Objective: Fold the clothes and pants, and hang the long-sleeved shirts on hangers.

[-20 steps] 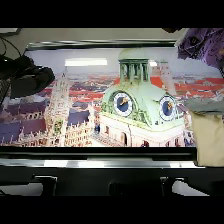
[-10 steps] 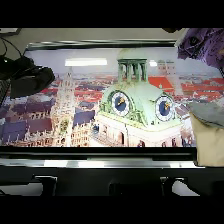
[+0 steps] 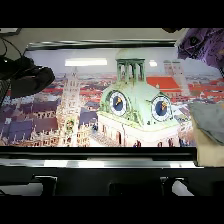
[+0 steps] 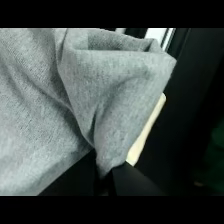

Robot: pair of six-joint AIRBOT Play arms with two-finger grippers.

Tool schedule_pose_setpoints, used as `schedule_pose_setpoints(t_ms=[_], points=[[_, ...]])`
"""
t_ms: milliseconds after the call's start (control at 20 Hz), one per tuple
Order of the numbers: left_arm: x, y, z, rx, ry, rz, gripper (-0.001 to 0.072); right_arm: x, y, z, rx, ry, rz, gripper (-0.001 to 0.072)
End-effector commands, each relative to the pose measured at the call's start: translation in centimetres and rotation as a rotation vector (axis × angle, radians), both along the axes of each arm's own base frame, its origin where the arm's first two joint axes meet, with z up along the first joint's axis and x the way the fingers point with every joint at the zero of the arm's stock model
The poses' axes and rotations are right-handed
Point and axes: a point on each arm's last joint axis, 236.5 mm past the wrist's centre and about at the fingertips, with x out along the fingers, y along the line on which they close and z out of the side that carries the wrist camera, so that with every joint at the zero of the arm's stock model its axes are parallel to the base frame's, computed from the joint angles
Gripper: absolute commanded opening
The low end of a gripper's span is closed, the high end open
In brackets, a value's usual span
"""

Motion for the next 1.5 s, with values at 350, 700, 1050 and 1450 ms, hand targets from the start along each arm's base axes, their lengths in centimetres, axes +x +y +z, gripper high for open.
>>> schedule_pose_setpoints(t_ms=[350, 700, 1050, 1450], points=[[0.0, 0.0, 0.0, 0.003, -0.002, -0.007, 0.0018, -7.2, 1.9, -4.0, 0.058, 0.303, -0.046, 0.0039], [0.0, 0.0, 0.0, 0.003, -0.002, -0.007, 0.0019, -5.3, 0.7, -4.7, 0.018, 0.231, 0.006, 0.016], [0.0, 0.0, 0.0, 0.003, -0.001, -0.006, 0.0019, 6.4, 0.7, -2.3, 0.029, -0.142, 0.34, 0.0333], [-2.2, 0.9, 3.3, 0.14, -0.133, -0.107, 0.0016, 23.1, 27.2, 4.8, 0.119, -0.512, 1.315, 0.004]])
